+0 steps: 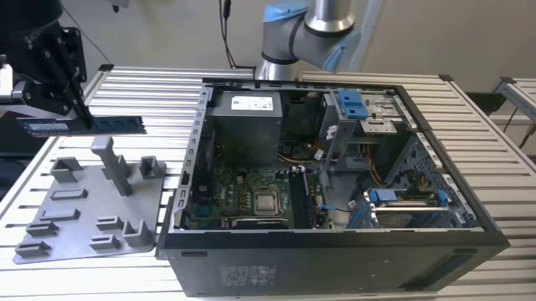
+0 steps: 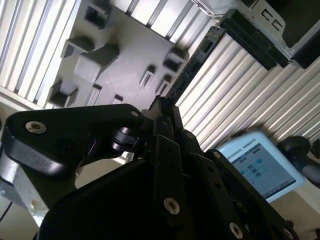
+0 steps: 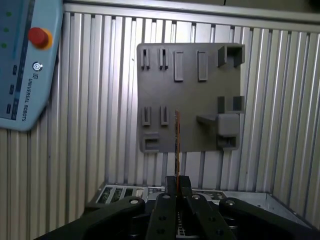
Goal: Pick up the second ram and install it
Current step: 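Pick up the second ram and move it above second insertion slot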
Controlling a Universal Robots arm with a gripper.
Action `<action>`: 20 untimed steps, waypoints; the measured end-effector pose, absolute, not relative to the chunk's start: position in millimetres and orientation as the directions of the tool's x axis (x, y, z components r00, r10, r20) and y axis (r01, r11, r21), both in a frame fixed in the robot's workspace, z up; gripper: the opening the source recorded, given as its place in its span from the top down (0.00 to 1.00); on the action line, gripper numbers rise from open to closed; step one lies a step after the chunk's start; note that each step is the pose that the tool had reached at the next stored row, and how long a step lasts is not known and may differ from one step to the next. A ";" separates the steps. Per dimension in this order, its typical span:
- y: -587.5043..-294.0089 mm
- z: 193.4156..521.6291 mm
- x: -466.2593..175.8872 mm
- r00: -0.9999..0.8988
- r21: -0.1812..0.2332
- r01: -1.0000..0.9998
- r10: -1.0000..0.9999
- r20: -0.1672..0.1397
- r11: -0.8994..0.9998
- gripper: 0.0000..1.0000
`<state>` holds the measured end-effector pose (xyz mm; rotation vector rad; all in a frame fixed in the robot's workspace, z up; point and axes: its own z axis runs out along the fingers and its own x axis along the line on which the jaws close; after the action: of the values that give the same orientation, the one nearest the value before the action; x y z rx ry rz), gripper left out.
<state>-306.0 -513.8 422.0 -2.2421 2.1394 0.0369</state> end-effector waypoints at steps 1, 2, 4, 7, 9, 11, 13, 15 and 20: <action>-513.8 422.0 -305.4 0.047 -0.014 -0.999 -0.998 -0.046 -0.047 0.86; -513.8 422.0 -304.9 0.047 -0.014 -0.999 -0.998 -0.046 -0.047 0.86; -513.8 422.0 -303.7 0.047 -0.014 -0.999 -0.998 -0.046 -0.047 0.86; -513.8 422.0 -302.1 0.047 -0.014 -0.999 -0.998 -0.046 -0.047 0.86; -513.8 422.0 -301.0 0.047 -0.014 -0.999 -0.998 -0.046 -0.046 0.86; -513.8 422.0 -299.8 0.047 -0.014 -0.999 -0.998 -0.046 -0.047 0.86; -513.8 422.0 -298.8 0.047 -0.014 -0.999 -0.998 -0.046 -0.046 0.86; -513.8 422.0 -297.5 0.047 -0.014 -0.999 -0.998 -0.046 -0.046 0.86; -513.8 422.0 -293.5 0.047 -0.014 -0.999 -0.998 -0.046 -0.047 0.86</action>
<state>-293.5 -513.8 422.0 -2.2421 2.1394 0.0369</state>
